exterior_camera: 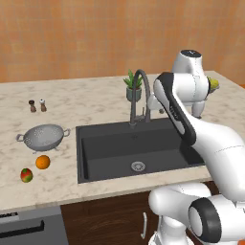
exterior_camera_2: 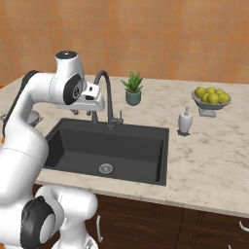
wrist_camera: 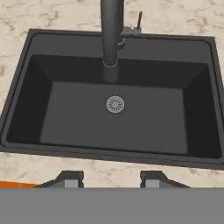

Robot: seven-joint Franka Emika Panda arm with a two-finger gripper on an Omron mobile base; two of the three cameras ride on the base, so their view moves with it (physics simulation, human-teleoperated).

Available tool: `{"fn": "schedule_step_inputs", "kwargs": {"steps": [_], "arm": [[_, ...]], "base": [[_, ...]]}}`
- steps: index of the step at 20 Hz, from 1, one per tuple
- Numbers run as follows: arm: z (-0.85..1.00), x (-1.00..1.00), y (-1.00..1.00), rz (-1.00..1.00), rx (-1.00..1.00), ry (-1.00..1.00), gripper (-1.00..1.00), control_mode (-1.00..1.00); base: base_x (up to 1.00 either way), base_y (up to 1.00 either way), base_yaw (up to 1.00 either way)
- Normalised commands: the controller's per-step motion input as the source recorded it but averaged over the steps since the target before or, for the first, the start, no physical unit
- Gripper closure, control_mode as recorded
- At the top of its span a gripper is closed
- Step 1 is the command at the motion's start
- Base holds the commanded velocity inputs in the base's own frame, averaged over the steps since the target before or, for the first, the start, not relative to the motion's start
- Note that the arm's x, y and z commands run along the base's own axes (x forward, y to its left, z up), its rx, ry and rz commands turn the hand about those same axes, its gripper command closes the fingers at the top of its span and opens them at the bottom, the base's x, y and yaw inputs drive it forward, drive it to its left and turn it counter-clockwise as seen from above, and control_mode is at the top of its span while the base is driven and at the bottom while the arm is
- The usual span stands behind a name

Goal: Put the colander in the sink, put the orange, mango in the colander, and turn on the sink faucet and pour water over the colander.

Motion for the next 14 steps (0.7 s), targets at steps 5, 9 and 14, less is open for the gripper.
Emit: {"fn": "schedule_step_inputs", "kwargs": {"steps": [5,9,14], "arm": [[-0.04,-0.18,0.19,0.00,0.00,0.03,-1.00,-1.00],[-0.24,-0.25,0.78,0.00,0.00,0.15,-1.00,-1.00],[-0.09,-0.01,0.88,-0.03,0.00,0.13,-1.00,-1.00]], "base": [[0.00,0.00,0.00],[0.00,0.00,0.00],[0.00,0.00,0.00]]}}
